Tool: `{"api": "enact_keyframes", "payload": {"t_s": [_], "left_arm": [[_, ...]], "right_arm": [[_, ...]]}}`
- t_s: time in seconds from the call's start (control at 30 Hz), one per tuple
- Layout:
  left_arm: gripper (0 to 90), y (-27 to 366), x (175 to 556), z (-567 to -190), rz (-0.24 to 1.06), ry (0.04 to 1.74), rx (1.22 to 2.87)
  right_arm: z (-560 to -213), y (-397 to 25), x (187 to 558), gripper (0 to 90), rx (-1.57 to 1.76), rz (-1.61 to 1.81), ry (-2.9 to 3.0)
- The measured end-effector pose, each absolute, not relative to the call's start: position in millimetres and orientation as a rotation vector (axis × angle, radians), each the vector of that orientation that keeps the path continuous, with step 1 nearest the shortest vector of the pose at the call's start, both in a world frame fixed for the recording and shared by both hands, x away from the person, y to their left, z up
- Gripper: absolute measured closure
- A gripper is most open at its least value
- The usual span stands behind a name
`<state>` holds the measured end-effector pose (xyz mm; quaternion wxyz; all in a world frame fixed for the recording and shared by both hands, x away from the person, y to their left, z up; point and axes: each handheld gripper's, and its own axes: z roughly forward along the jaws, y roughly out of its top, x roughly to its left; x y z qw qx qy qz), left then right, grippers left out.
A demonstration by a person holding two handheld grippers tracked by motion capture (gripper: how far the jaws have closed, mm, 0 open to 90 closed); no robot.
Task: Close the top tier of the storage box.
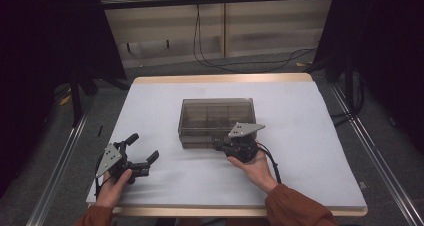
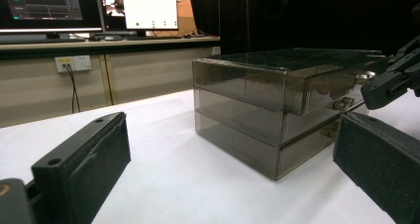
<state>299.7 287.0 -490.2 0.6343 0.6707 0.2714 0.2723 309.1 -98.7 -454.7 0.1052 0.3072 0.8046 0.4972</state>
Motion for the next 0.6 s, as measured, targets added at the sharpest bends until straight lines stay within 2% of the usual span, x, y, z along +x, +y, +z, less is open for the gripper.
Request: {"api": "enact_keyframes", "payload": {"t_s": [0.6], "left_arm": [[1.1, 287.0, 299.6, -490.2, 0.623, 0.621, 1.533]], "right_arm": [[-454.7, -97.1, 313.7, 90.0, 0.915, 1.462, 2.36]]}}
